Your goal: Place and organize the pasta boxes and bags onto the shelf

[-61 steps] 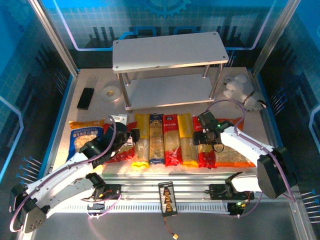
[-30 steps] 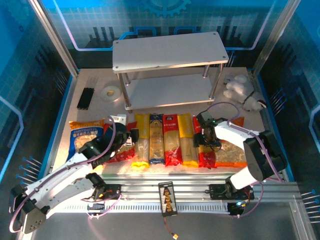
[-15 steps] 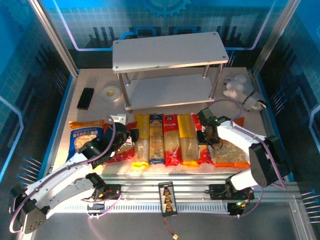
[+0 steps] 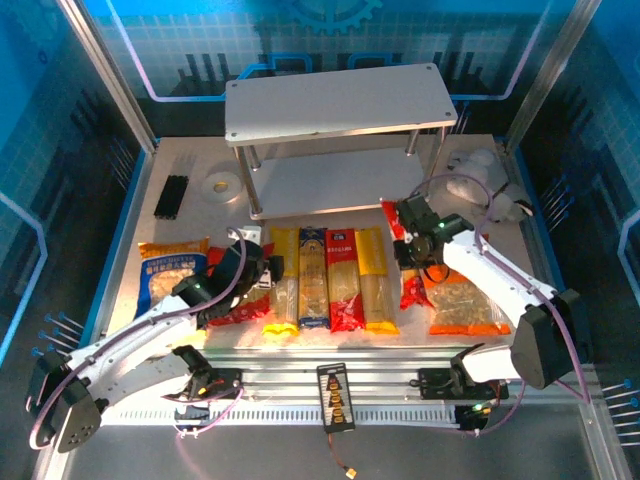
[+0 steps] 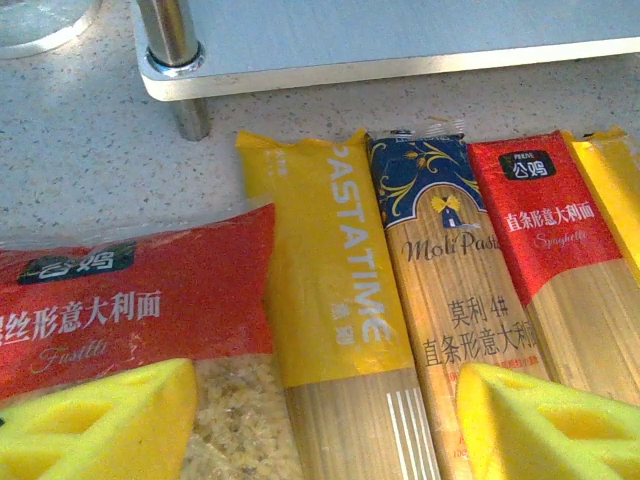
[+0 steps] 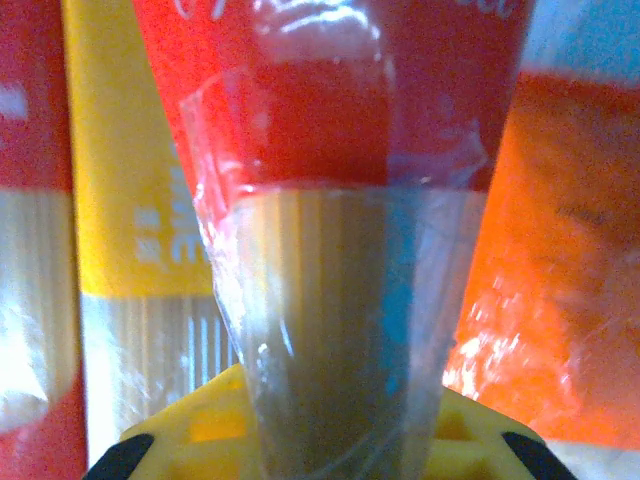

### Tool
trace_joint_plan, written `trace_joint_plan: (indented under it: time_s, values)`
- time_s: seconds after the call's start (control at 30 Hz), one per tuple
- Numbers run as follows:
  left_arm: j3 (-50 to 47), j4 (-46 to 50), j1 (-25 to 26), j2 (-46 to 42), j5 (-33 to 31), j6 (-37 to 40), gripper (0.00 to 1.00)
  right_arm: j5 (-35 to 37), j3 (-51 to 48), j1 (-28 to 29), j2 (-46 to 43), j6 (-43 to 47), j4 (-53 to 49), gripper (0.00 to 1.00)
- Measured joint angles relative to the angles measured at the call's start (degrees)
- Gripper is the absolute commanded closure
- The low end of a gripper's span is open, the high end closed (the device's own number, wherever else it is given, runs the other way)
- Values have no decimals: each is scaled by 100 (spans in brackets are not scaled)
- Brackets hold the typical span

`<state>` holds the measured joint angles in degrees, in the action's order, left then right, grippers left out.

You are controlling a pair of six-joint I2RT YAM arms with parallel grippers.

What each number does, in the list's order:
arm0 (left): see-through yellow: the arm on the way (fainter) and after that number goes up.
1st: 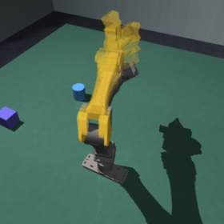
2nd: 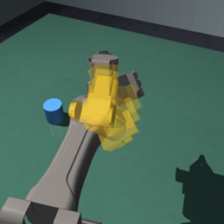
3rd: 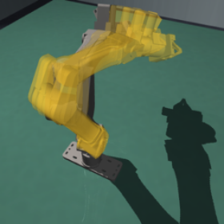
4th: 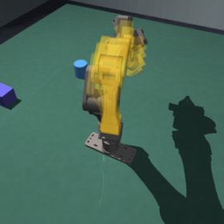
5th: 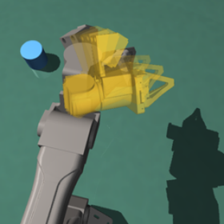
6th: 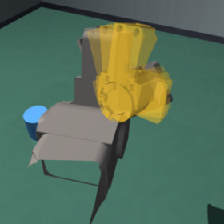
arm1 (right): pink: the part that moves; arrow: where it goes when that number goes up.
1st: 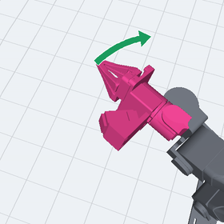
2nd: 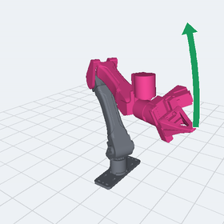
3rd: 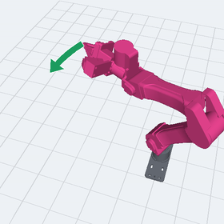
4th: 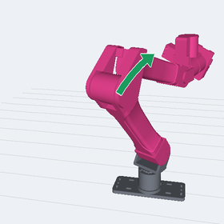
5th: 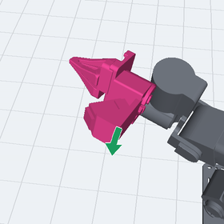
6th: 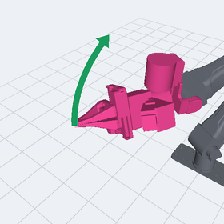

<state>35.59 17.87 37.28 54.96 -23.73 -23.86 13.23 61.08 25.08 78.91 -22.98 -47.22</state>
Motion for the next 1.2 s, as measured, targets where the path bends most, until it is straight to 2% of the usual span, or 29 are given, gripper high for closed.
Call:
trace_joint_plan:
  time_s: [0.27, 0.43, 0.73, 1.2]
  values:
    - [76, -98, -15, 98, 63, 24, 30, 363, 1606, -116, 1471, 450, 168, 100]
    - [79, -127, -81, 81, 83, 37, 30, 713, 2277, -177, 2352, 680, 446, 100]
    - [79, -127, -188, -138, 105, 42, 30, 1226, 2741, -186, 2892, 909, 929, 100]
    - [79, -85, -225, -323, 105, 39, 30, 2087, 2780, -186, 3410, 1246, 2103, 100]
